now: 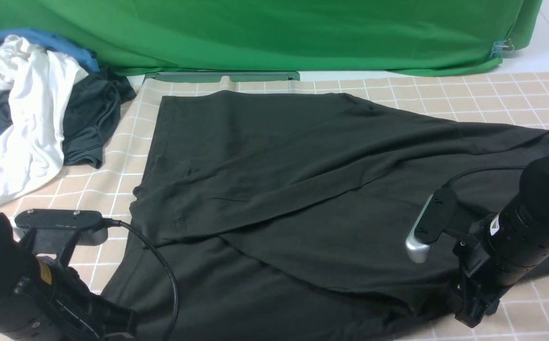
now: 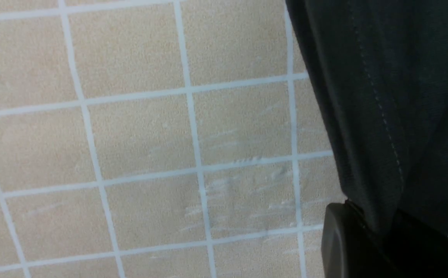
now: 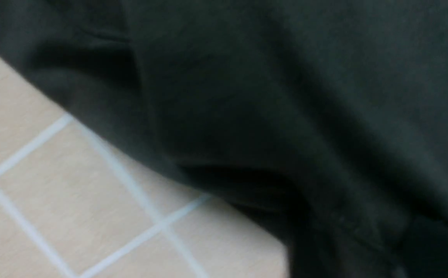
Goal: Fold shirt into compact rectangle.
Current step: 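Grasp the near edge of the shirt at its hem and shoulder corners, then fold the black garment in half by bringing its near edge over to the far edge, then pull the folded dark garment lengthwise by its ends to straighten it flat on the table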
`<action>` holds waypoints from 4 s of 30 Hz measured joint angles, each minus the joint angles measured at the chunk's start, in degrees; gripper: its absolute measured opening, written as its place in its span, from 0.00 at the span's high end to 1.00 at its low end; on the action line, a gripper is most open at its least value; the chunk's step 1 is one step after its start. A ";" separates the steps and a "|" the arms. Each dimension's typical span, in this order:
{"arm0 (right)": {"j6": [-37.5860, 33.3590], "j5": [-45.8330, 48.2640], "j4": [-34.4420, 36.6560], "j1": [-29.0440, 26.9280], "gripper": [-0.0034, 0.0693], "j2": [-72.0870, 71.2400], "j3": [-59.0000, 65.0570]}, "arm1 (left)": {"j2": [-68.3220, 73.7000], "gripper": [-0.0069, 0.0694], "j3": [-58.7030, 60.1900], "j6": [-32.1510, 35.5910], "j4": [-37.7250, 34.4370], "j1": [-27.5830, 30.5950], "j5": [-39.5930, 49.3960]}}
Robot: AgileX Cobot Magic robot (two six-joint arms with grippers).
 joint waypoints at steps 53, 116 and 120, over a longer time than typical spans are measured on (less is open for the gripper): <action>8.84 16.53 0.02 -12.09 0.82 36.55 -66.94 | 66.88 0.84 -89.10 -3.70 -2.64 12.75 -4.11; 23.86 33.42 -0.60 -19.72 0.90 23.93 -66.64 | 61.11 0.88 -82.56 13.03 -6.92 8.11 17.28; 29.06 34.11 -1.19 -29.58 0.89 19.67 -57.04 | 58.59 0.88 -72.25 13.55 -8.06 7.34 16.50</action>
